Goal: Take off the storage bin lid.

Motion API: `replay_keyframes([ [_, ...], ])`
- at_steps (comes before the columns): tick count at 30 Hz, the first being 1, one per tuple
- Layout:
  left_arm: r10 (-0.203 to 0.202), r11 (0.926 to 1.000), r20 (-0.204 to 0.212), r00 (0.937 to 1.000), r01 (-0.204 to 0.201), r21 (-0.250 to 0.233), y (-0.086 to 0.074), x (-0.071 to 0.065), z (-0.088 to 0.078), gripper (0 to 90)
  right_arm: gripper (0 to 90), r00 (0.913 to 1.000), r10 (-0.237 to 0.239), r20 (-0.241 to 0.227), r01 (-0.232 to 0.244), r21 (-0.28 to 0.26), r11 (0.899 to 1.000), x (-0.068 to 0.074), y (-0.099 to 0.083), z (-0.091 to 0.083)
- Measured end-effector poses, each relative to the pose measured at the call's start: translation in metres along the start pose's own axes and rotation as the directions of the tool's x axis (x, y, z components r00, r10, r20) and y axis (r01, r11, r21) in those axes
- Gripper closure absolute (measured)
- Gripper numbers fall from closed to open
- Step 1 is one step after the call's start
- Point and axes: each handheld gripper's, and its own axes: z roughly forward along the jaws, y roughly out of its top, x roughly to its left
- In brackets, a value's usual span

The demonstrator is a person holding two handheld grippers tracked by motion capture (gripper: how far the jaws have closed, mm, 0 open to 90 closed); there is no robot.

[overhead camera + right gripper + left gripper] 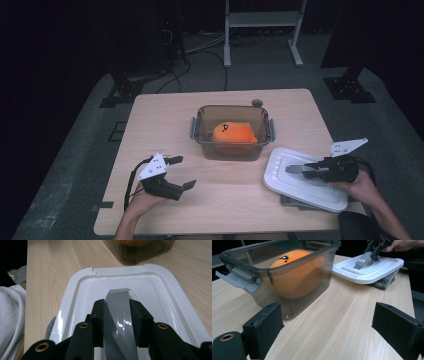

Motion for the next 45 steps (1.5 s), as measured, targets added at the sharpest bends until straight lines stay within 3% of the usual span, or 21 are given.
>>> replay_keyframes([
  [13, -0.003, 1.0, 0.0, 1.0, 0.003, -0.001, 0.0, 0.0, 0.0, 8.6, 66.0, 0.9999, -0.012, 0.01, 0.012, -0.006, 1.0, -0.002, 0.006, -0.006],
  [28, -0.001, 1.0, 0.0, 1.0, 0.001, 0.0, 0.0, 0.0, 0.0, 8.6, 65.9, 0.9988, -0.032, 0.037, 0.034, -0.039, 0.999, -0.004, 0.017, -0.029],
  [45, -0.003, 1.0, 0.002, 1.0, 0.003, 0.0, 0.0, 0.0, 0.0, 8.6, 65.9, 0.9978, -0.046, 0.047, 0.049, -0.054, 0.997, 0.003, 0.024, -0.047],
])
